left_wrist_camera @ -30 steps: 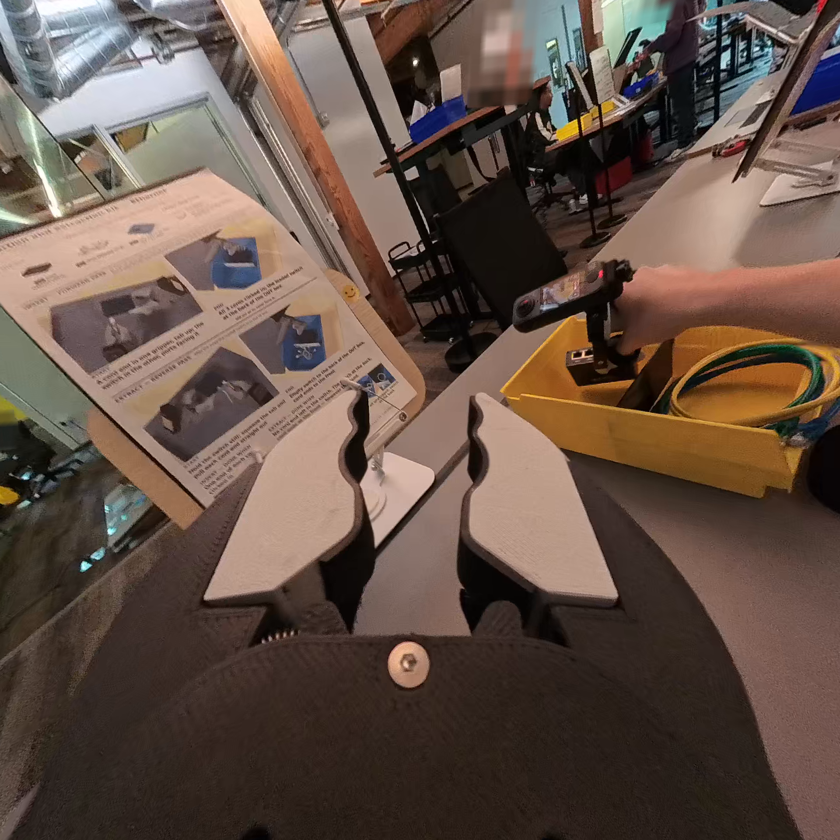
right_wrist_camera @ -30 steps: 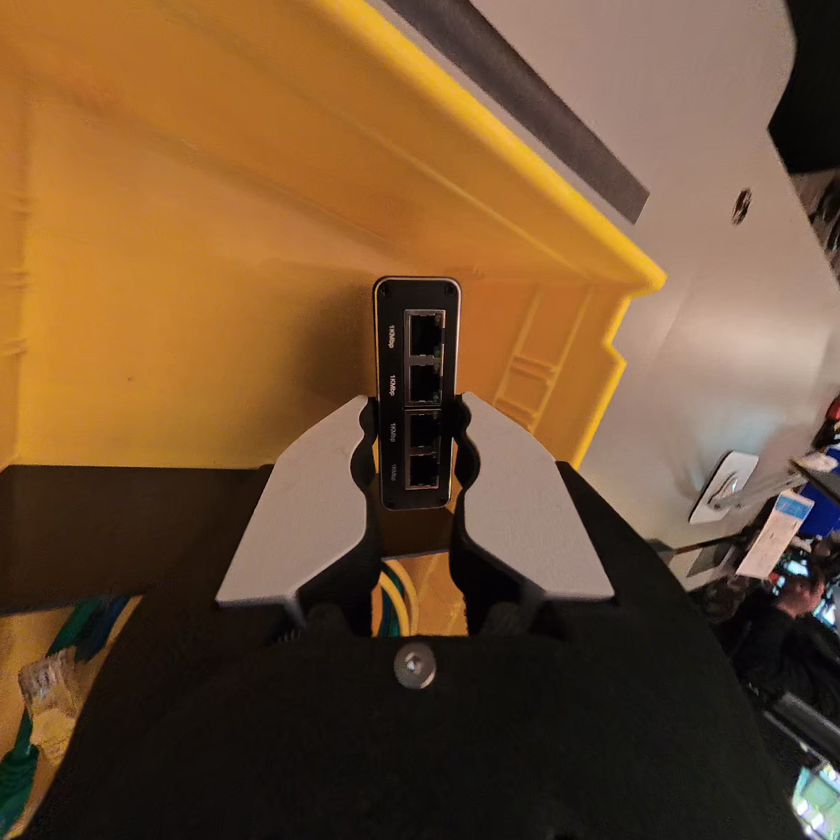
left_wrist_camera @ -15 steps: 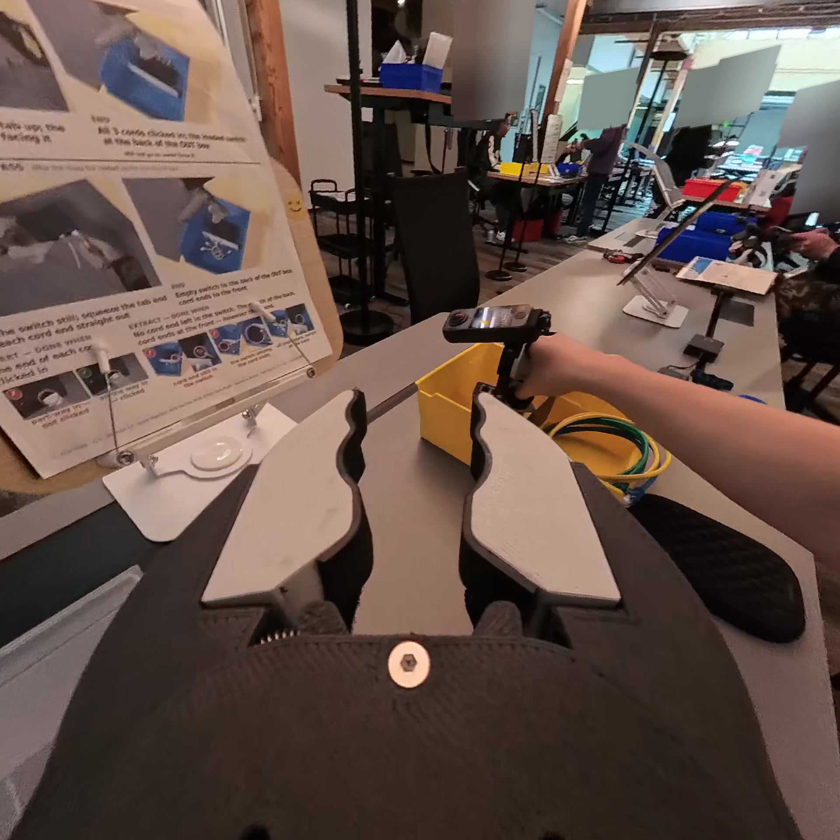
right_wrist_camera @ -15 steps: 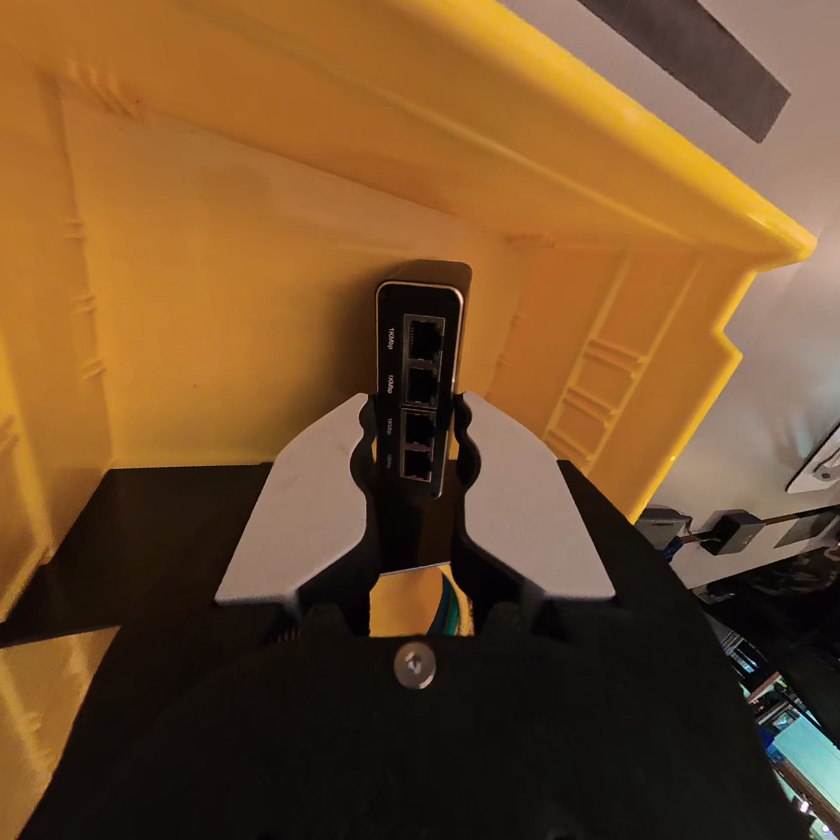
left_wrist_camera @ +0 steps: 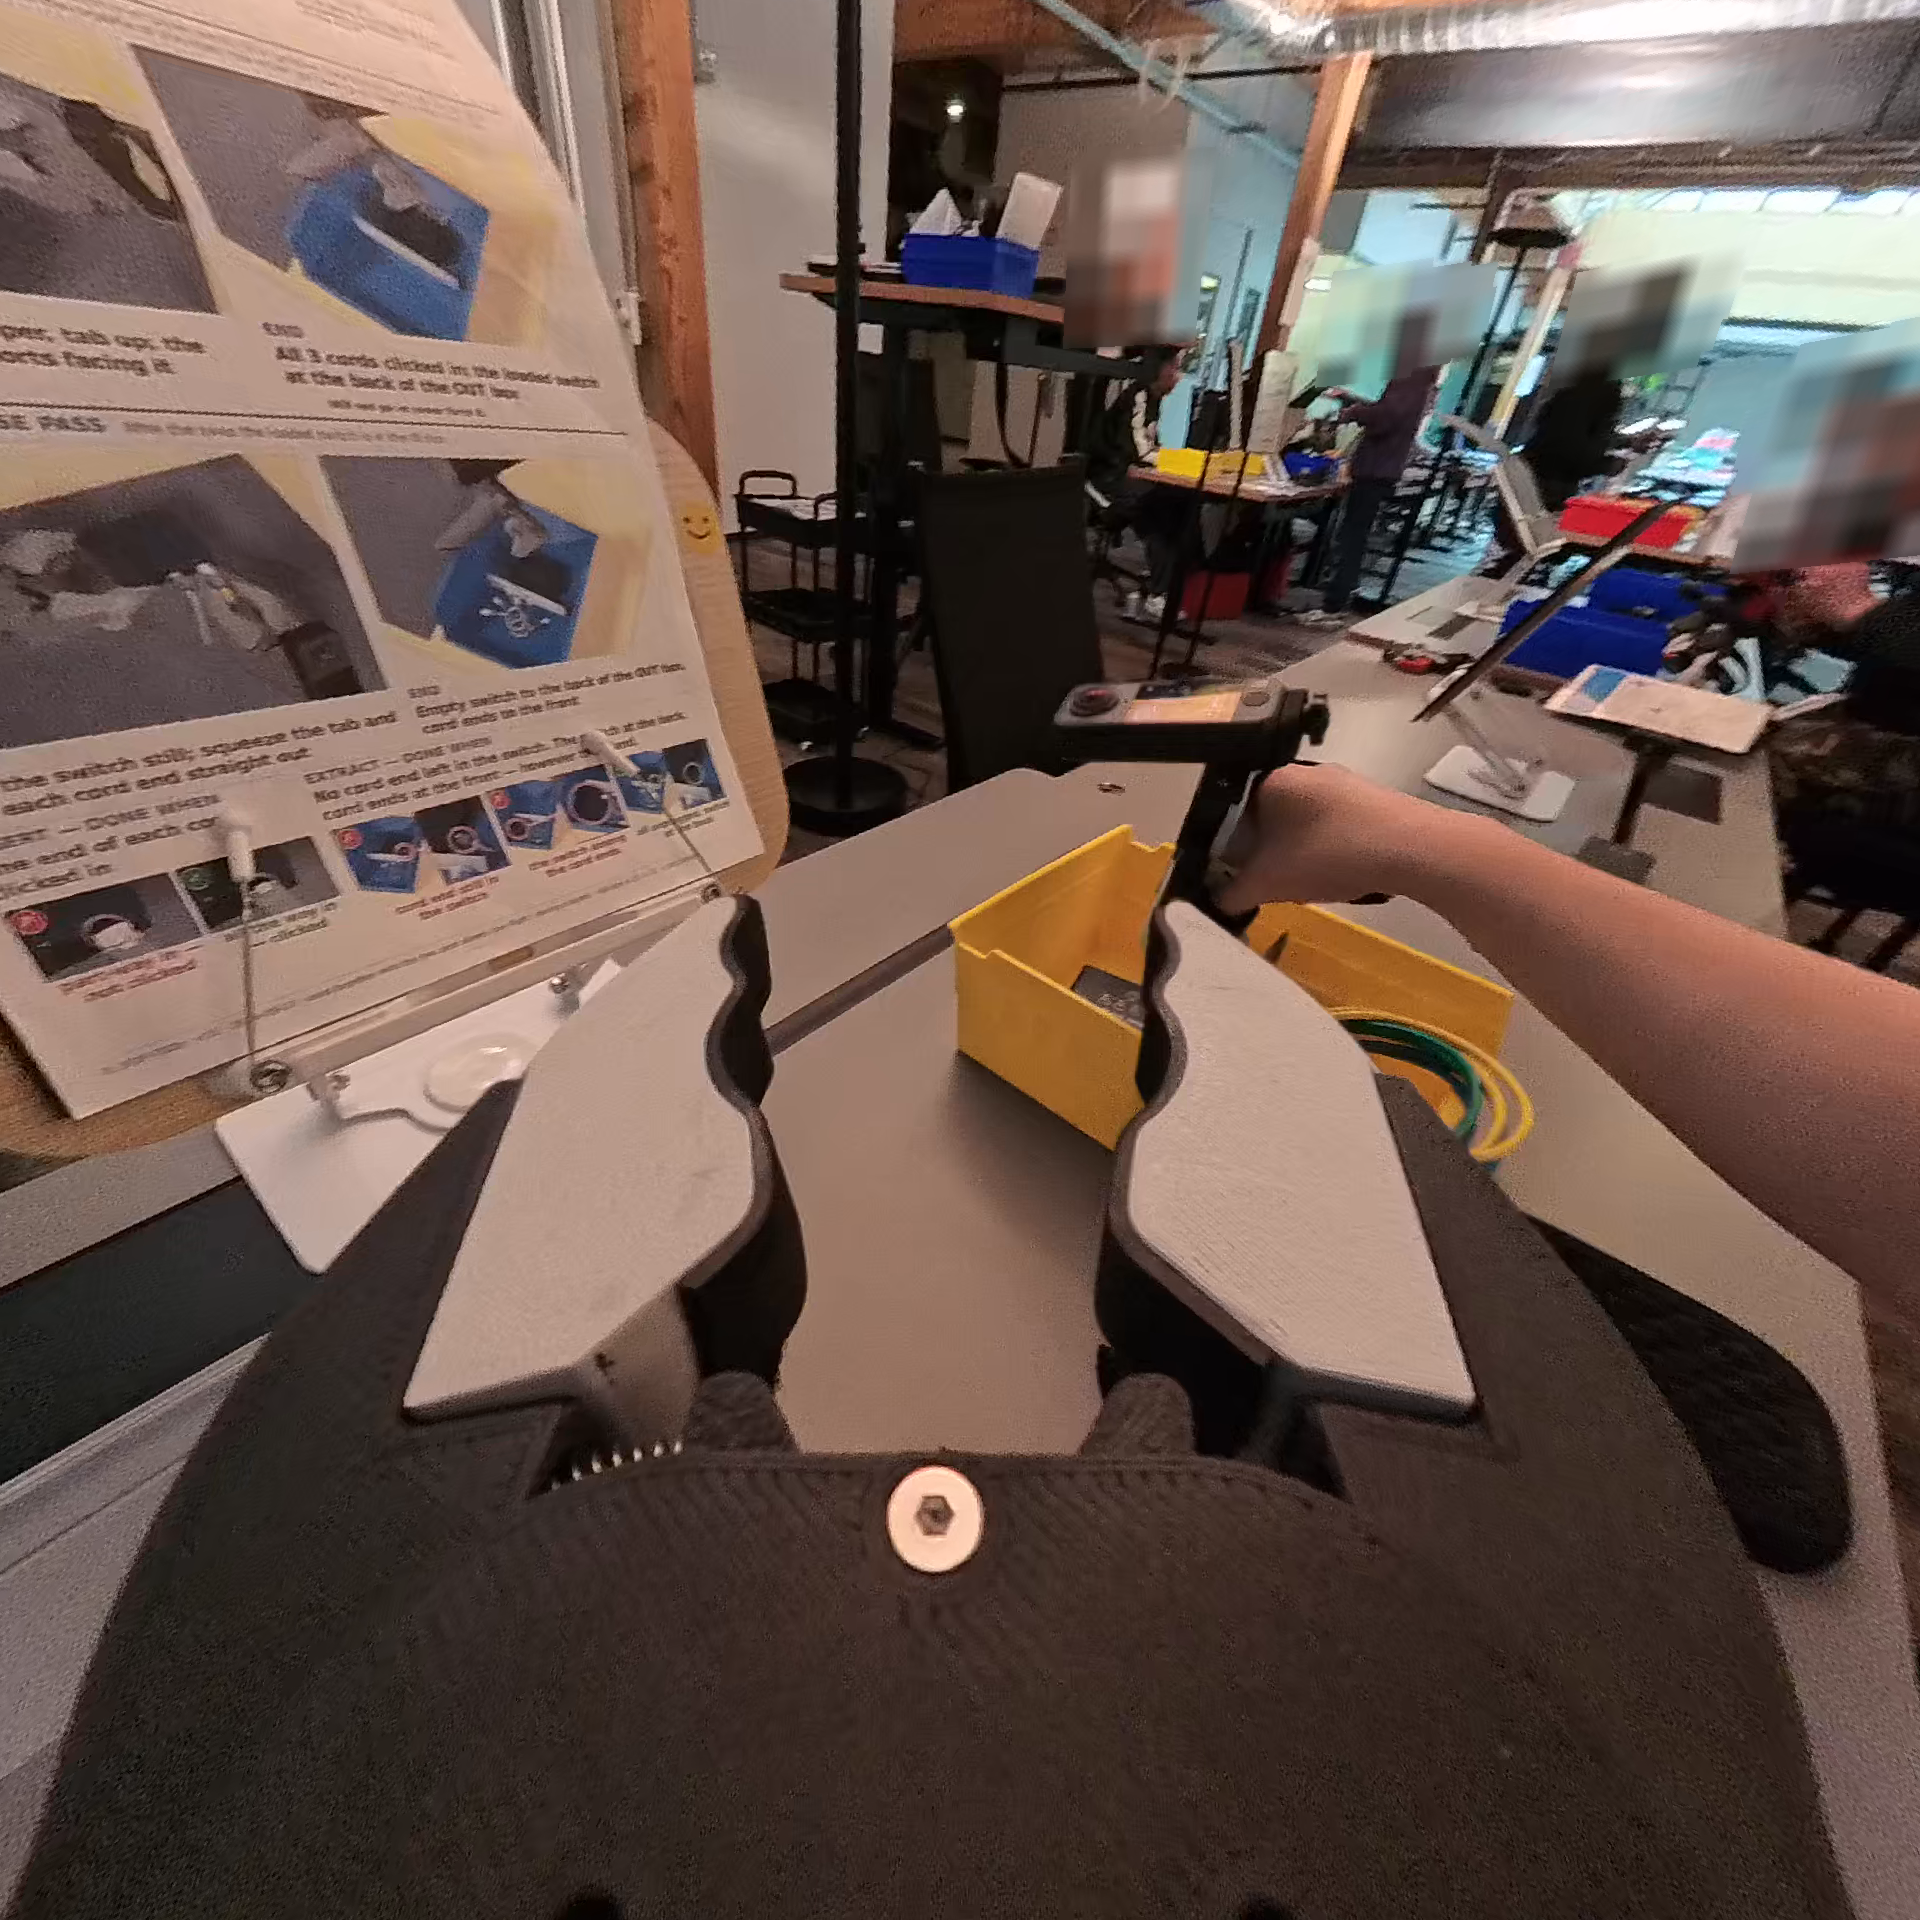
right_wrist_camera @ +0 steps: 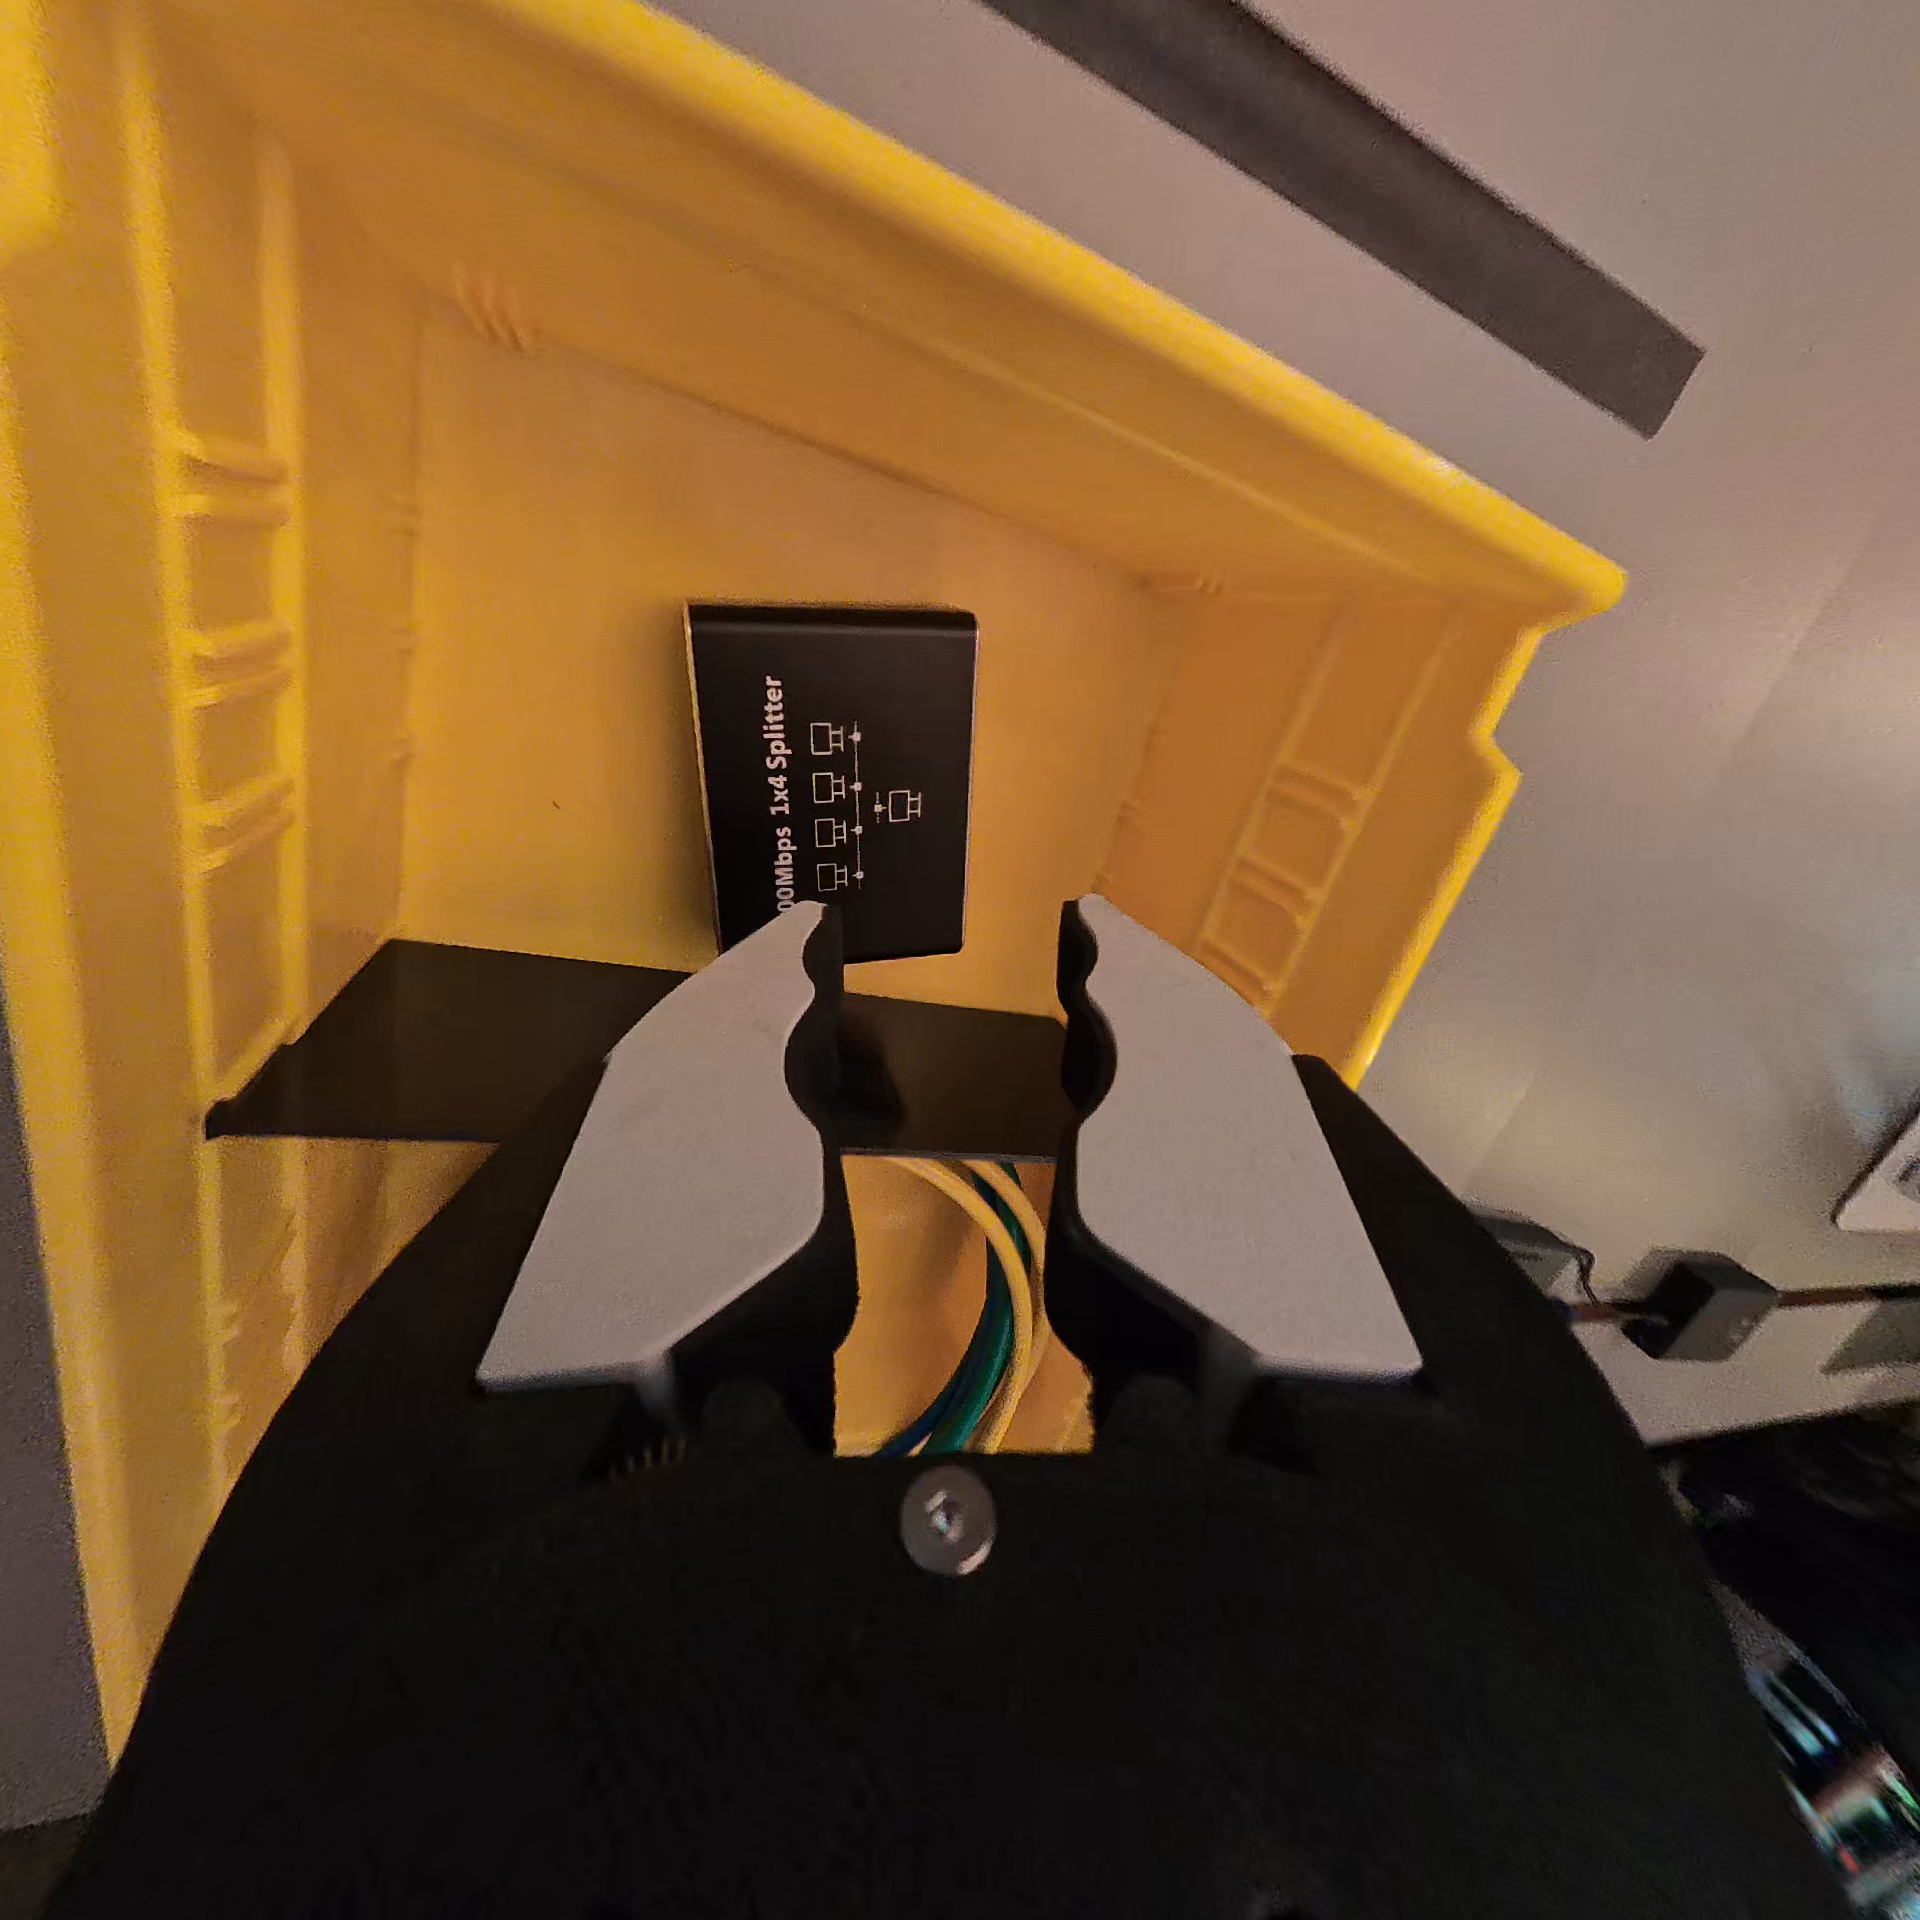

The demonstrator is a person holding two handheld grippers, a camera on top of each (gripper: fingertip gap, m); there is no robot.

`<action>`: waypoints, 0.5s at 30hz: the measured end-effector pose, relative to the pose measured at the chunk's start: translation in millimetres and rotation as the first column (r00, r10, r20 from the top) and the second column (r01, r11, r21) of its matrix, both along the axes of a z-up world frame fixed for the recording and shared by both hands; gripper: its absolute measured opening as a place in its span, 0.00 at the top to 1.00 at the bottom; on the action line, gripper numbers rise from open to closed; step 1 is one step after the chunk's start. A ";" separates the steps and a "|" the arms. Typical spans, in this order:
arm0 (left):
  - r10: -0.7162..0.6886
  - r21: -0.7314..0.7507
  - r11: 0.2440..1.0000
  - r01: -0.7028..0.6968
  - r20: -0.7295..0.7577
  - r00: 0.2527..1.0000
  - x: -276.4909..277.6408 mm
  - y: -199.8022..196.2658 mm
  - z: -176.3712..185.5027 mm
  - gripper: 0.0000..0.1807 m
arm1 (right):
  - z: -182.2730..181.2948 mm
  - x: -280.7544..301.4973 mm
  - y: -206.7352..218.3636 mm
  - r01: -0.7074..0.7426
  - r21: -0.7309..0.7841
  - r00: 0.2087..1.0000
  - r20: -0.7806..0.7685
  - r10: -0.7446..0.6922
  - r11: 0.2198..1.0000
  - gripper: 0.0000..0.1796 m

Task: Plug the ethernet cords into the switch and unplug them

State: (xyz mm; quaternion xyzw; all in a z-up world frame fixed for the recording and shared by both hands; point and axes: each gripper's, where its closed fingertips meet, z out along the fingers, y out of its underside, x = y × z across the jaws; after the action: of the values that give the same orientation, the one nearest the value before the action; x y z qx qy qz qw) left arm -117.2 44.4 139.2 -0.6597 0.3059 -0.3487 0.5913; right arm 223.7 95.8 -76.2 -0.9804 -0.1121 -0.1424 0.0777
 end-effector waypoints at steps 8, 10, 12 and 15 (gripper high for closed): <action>-0.287 0.013 0.958 0.286 0.065 0.956 -5.9 -31.1 13.7 0.69 | 86.1 -18.8 7.9 -0.010 0.485 0.957 -0.250 0.149 0.875 0.79; -0.272 0.051 0.962 0.269 0.044 0.961 -16.3 -30.2 17.7 0.69 | 125.9 -20.3 2.2 0.000 0.674 0.936 -0.259 0.236 0.738 0.79; -0.234 0.096 0.968 0.230 0.023 0.972 -29.6 -28.8 23.5 0.70 | 166.7 -19.7 -12.4 0.020 0.832 0.914 -0.240 0.327 0.555 0.76; -0.129 0.161 0.978 0.130 -0.021 0.991 -54.2 -23.9 31.4 0.71 | 206.8 -4.6 -40.3 0.062 0.948 0.904 -0.186 0.386 0.312 0.67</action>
State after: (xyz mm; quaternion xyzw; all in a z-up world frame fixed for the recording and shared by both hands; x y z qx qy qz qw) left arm -171.4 20.5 170.5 -0.5901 0.3787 -0.3569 0.6172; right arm 219.1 55.4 130.7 -0.7422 -0.0917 0.0215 0.6635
